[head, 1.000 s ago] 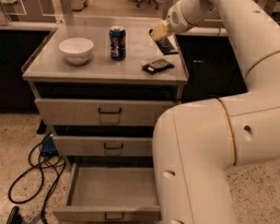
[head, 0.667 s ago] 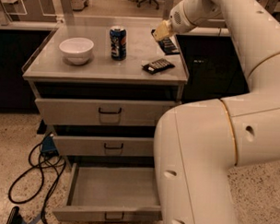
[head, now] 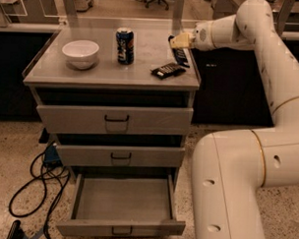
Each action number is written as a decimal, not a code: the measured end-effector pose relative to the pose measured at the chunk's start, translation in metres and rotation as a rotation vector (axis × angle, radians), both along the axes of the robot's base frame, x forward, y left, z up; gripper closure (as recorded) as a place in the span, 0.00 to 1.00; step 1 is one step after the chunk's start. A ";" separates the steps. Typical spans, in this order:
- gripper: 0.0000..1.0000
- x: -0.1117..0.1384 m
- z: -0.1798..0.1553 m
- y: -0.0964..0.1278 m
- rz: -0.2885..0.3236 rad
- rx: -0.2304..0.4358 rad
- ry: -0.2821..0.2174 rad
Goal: Pick rxbar blueberry from bottom drawer and place on counter
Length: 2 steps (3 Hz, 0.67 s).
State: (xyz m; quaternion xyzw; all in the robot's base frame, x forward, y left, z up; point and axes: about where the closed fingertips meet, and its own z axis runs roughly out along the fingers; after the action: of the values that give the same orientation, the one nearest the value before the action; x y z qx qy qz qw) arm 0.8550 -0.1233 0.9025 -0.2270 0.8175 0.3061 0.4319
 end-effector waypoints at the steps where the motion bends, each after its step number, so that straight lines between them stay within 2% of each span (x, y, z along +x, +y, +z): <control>1: 1.00 0.021 -0.034 -0.001 -0.026 0.110 0.028; 2: 1.00 0.028 -0.065 0.023 -0.009 0.101 0.087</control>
Offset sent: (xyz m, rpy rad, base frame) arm 0.2570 -0.0443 -0.0251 0.0705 0.1720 0.0324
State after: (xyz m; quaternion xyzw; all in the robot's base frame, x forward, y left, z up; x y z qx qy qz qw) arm 0.8826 -0.1006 0.8373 -0.1878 0.8199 0.3545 0.4083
